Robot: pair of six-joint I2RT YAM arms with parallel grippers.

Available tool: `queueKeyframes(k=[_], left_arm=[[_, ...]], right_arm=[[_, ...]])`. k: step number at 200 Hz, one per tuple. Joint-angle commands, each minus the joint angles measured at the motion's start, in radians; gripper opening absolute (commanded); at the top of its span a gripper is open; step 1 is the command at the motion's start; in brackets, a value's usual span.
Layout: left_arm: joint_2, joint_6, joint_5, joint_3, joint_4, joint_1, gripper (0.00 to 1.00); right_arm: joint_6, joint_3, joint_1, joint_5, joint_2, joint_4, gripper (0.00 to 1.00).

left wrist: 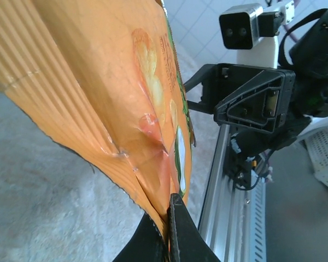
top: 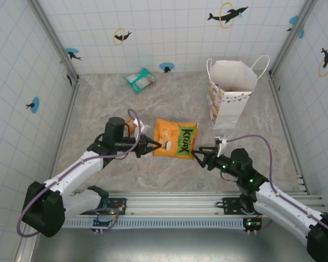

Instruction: Place the snacks into the paper bag

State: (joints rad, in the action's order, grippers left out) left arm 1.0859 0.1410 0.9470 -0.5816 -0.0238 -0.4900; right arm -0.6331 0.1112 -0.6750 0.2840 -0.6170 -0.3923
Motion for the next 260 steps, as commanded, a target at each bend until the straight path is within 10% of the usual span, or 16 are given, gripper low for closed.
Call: queueKeyframes(k=[1, 59, 141, 195, 260], left_arm=[[0.016, 0.027, 0.091, 0.012, -0.093, -0.024, 0.00], [0.045, 0.020, 0.131, -0.004, -0.108, -0.048, 0.00], [0.075, -0.012, -0.066, -0.040, -0.022, -0.050, 0.00], [0.107, 0.043, -0.156, -0.067, 0.005, -0.050, 0.65], [0.084, 0.115, -0.394, -0.123, 0.061, -0.049, 0.98]], right_arm=[[-0.027, -0.007, 0.028, 0.152, -0.009, -0.161, 0.67], [-0.069, 0.037, 0.107, 0.329, -0.077, -0.252, 0.61], [-0.088, 0.054, 0.120, 0.349, -0.081, -0.239, 0.12], [-0.081, 0.150, 0.140, 0.226, -0.066, -0.063, 0.00], [-0.033, 0.347, 0.202, 0.039, -0.038, 0.208, 0.00]])
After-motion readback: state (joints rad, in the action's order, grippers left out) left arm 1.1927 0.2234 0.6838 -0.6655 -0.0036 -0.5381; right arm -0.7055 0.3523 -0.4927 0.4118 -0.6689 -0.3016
